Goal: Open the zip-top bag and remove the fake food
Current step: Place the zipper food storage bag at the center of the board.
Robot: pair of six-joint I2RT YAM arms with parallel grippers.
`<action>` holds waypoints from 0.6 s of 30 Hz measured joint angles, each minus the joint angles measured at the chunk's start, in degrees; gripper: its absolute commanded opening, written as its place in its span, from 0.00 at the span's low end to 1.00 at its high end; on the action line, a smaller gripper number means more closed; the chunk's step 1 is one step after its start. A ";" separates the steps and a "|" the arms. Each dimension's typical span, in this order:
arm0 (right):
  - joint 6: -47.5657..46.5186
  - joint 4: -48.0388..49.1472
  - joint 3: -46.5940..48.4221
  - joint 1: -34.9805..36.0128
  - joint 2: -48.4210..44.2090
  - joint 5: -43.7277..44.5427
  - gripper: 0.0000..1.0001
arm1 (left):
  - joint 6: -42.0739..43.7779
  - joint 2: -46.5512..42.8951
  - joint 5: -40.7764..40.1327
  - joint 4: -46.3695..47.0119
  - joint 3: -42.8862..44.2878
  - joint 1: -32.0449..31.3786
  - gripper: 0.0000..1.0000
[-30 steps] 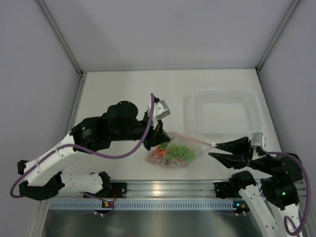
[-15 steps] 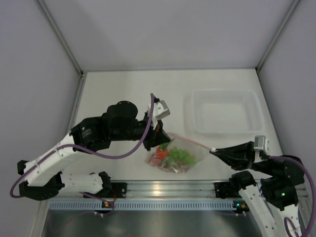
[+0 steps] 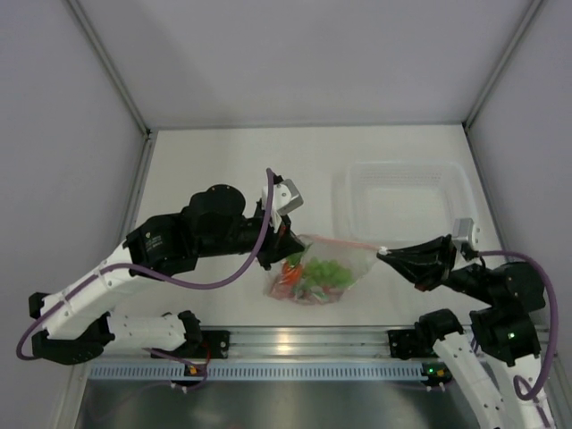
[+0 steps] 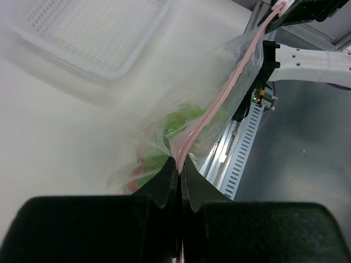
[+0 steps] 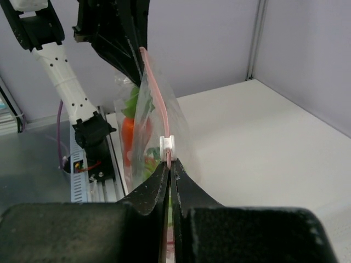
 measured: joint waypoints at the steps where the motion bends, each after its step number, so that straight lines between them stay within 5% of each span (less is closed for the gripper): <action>1: 0.07 -0.13 0.33 0.02 1.20 0.35 0.00 | 0.17 -0.31 -0.28 0.04 -0.26 0.04 0.00; 3: 0.15 -0.44 0.96 0.00 3.39 0.68 0.00 | 1.09 -0.96 -0.66 0.26 -1.20 0.11 0.05; 6: 0.20 -1.07 1.81 0.00 6.97 0.72 0.00 | 2.80 -1.99 -0.79 0.46 -3.30 0.11 0.30; 12: 0.61 -1.90 2.12 0.17 11.50 0.72 0.00 | 3.93 -2.45 -0.46 1.05 -5.68 0.26 0.36; 18: 0.37 -3.17 2.08 2.10 13.73 2.40 0.00 | 3.72 -2.62 -0.35 3.65 -5.84 0.79 0.66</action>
